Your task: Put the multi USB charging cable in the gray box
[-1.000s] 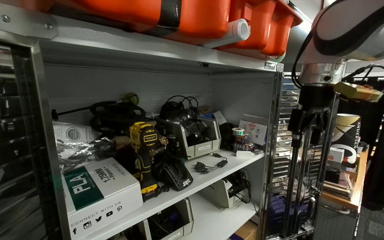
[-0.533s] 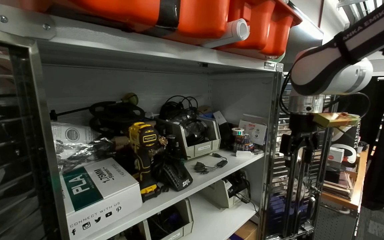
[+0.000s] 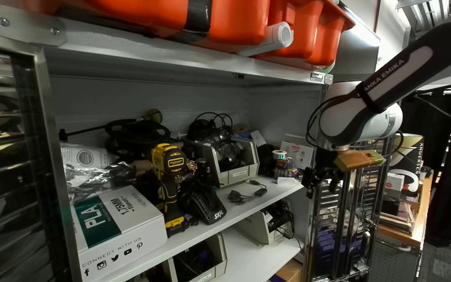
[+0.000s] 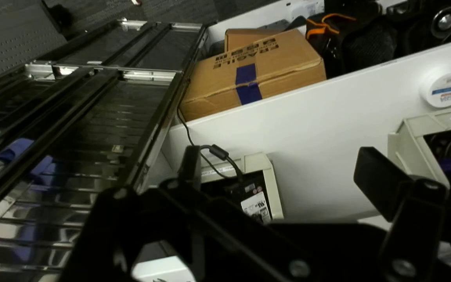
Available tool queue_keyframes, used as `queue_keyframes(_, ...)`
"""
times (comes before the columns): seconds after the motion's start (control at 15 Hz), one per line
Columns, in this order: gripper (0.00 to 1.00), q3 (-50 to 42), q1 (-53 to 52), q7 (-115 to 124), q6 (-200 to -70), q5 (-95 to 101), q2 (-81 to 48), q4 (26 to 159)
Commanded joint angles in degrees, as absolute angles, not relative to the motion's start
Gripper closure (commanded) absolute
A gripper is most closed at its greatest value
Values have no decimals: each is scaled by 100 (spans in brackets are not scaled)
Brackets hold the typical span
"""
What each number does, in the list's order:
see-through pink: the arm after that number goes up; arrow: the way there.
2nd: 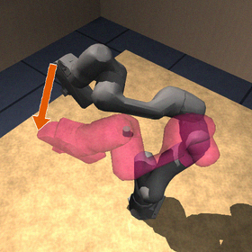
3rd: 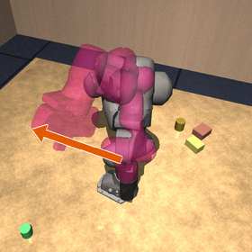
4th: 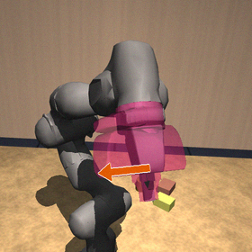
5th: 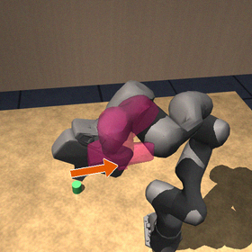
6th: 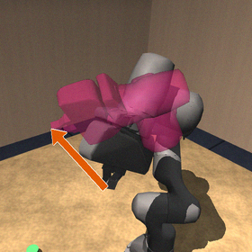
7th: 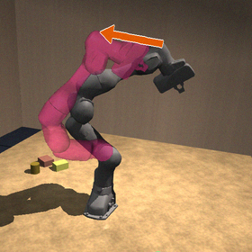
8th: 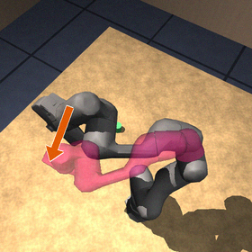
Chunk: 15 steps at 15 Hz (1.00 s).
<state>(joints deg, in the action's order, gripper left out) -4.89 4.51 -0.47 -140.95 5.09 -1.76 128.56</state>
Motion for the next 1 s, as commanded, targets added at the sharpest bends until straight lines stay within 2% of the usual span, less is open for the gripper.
queue_keyframes(0.0, 0, -380, 345, 409, -14592, 447, -637, 12388)
queue_keyframes(0.93, 0, -137, -30, 1388, -14737, -162, -1764, 10930)
